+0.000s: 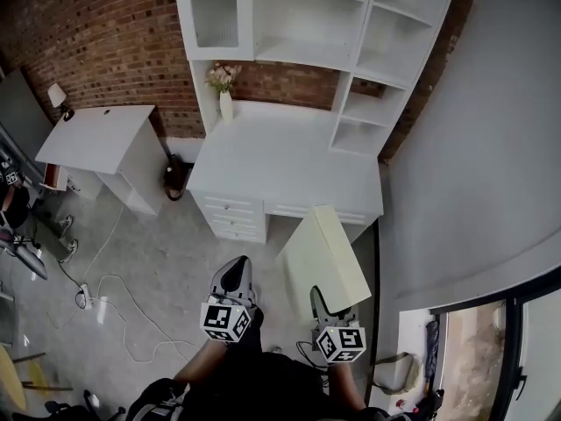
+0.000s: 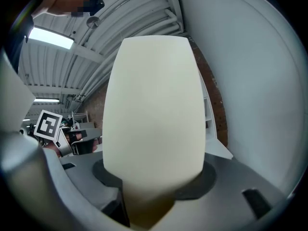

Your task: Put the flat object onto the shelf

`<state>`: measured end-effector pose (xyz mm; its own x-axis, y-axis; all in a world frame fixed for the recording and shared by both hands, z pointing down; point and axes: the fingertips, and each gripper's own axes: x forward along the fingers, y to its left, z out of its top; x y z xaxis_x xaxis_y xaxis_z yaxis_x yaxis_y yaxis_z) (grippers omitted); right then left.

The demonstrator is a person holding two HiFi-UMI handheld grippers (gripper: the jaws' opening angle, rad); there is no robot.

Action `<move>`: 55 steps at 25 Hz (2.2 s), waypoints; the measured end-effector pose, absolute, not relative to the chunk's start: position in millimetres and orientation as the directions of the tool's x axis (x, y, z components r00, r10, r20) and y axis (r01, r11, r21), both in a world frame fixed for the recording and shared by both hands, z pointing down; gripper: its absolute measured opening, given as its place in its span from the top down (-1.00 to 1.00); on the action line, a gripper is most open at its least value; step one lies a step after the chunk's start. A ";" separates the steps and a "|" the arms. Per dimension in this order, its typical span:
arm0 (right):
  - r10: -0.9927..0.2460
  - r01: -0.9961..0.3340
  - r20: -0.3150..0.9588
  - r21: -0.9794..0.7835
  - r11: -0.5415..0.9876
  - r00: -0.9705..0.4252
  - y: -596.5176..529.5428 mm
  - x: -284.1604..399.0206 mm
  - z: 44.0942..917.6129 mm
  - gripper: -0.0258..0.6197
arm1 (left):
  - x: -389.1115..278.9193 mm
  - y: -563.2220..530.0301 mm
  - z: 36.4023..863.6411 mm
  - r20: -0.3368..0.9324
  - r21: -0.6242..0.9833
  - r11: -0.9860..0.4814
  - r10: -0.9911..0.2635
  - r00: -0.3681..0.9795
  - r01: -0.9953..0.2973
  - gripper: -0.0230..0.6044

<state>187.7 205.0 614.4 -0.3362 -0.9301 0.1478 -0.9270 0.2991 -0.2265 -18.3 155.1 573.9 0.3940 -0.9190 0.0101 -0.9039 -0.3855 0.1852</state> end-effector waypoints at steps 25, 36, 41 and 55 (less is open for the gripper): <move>-0.953 -0.949 0.103 -0.169 0.266 -0.285 -135.4 160.0 538.1 0.06 | -53.8 -187.2 545.2 -0.014 0.211 -0.475 -0.875 0.483 -0.854 0.88; -0.903 -0.910 0.116 -0.068 0.408 -0.414 -221.0 187.6 525.4 0.07 | -16.8 -267.5 529.1 -0.024 0.211 -0.420 -0.905 0.425 -0.883 0.88; -0.888 -0.890 0.122 0.050 0.452 -0.444 -250.4 186.4 495.6 0.07 | -15.7 -292.3 517.3 -0.047 0.182 -0.419 -0.907 0.418 -0.889 0.88; -0.968 -0.636 -0.027 0.759 0.143 -0.249 -270.3 161.1 280.1 0.08 | -35.3 -333.9 504.7 -0.059 0.186 -0.499 -0.865 0.498 -0.846 0.88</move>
